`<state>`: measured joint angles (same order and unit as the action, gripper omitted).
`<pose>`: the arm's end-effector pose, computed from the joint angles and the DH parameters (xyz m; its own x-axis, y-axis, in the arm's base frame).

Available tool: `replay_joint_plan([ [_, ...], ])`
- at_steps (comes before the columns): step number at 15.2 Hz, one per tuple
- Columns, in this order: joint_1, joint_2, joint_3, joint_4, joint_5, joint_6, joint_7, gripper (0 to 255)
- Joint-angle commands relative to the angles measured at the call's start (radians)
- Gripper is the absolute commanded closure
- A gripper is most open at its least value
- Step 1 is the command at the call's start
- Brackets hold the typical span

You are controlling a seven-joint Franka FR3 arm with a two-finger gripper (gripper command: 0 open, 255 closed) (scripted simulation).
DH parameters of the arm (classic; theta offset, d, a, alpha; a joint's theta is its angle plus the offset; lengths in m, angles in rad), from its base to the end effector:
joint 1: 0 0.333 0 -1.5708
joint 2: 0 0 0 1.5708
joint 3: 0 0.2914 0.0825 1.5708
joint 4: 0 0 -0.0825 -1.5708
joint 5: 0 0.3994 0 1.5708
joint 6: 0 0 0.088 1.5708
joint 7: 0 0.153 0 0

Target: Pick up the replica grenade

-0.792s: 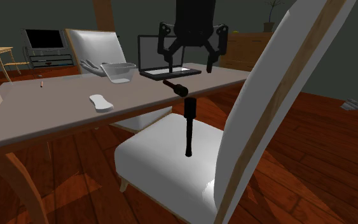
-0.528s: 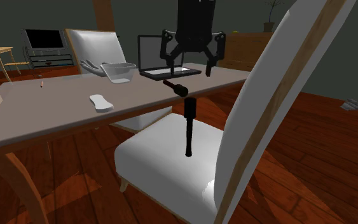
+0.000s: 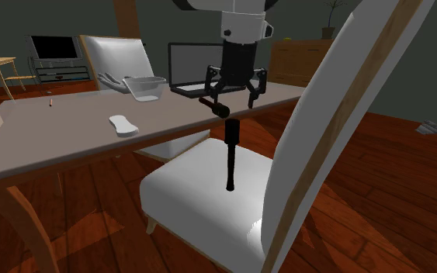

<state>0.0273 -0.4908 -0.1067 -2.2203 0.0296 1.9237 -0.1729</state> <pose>0.4577 -0.0364 0.5130 0.9758 0.0870 0.2006 0.0980 -0.9941 -0.0455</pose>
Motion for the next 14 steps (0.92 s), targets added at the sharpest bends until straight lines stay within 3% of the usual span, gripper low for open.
replay_joint_plan([
  [1, 0.004, 0.078, -0.009, 0.034, 0.01, 0.037, -0.009, 0],
  [9, 0.015, 0.381, -0.037, 0.189, 0.066, 0.15, -0.047, 0],
  [14, 0.015, 0.395, -0.037, 0.137, 0.073, 0.216, -0.055, 0],
])
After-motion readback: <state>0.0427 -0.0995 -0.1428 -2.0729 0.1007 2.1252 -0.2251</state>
